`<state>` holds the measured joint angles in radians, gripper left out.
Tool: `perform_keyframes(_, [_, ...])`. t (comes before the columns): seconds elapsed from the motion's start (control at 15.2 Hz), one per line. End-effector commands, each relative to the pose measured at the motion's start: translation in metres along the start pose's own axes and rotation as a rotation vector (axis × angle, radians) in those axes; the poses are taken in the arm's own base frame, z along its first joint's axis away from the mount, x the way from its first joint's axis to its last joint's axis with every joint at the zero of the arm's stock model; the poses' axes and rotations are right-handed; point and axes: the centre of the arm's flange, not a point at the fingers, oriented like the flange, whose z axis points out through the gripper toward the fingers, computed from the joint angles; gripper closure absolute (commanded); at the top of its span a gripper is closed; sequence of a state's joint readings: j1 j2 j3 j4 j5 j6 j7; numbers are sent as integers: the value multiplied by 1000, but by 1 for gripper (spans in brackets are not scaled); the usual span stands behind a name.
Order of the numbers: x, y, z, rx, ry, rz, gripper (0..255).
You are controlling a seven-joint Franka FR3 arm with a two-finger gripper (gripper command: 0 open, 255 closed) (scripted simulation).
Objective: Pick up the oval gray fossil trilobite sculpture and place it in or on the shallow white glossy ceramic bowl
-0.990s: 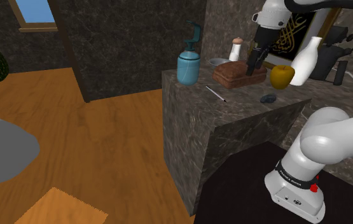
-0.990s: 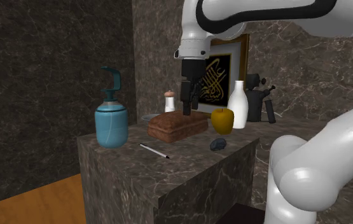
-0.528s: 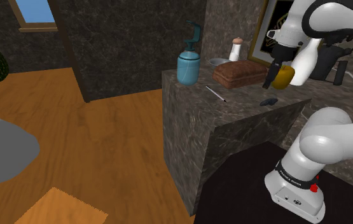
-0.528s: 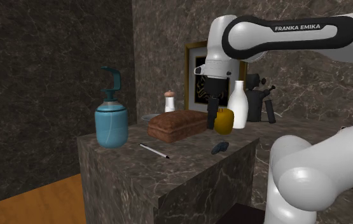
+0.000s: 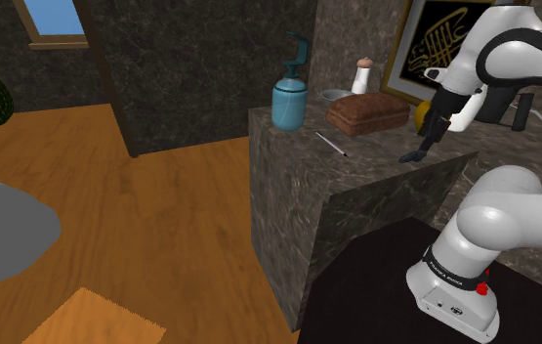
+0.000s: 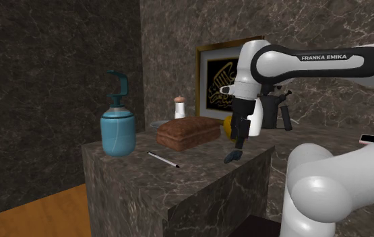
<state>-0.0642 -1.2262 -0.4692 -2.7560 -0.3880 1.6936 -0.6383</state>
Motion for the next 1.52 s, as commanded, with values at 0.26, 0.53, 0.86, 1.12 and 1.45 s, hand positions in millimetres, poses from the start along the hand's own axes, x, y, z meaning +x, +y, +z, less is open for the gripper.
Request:
perform_keyframes(0.26, [-3,1,32,0,2,-7,0])
perform_keyframes(0.53, [-3,1,35,0,2,-7,0])
perform_keyframes(0.86, [-3,1,35,0,2,-7,255])
perform_keyframes(1.12, [-3,1,35,0,2,-7,255])
perform_keyframes(1.45, [-3,1,35,0,2,-7,255])
